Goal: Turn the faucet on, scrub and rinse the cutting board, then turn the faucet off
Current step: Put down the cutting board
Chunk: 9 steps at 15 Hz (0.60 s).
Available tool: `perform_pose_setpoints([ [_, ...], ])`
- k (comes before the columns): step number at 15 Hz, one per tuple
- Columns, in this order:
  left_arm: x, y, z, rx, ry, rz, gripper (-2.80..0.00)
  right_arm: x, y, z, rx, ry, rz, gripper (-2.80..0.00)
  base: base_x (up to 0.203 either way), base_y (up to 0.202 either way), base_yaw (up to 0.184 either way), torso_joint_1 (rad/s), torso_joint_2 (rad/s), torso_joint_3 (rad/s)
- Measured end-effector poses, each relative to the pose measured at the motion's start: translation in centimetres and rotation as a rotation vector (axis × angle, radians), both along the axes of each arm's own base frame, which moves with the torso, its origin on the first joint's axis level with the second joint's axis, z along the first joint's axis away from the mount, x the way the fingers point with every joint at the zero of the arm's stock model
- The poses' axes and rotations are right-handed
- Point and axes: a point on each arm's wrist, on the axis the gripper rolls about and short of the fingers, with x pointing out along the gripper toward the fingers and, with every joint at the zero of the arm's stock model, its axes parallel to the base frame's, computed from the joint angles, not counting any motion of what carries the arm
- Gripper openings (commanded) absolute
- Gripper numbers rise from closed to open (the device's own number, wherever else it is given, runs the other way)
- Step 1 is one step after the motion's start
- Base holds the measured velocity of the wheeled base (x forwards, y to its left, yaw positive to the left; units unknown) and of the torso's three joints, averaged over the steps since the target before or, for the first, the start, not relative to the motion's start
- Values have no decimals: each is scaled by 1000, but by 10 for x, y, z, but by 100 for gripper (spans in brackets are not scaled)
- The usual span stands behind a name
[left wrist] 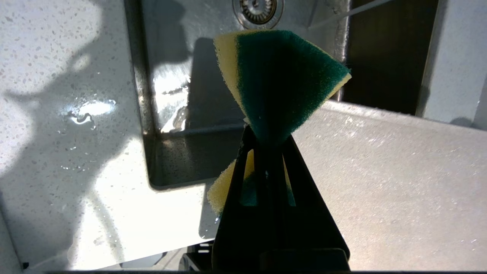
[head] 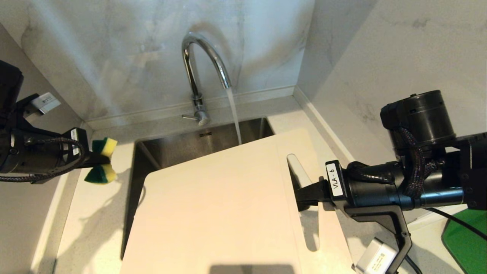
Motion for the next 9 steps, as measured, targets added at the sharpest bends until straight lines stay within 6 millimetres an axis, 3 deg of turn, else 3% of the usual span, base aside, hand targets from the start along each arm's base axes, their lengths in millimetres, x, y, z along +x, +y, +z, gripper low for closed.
perform_pose_setpoints([
  [9, -2, 5, -6, 13, 13, -2, -280, 2, 1, 3, 33, -5, -20, -280, 0, 0, 0, 0, 0, 0],
])
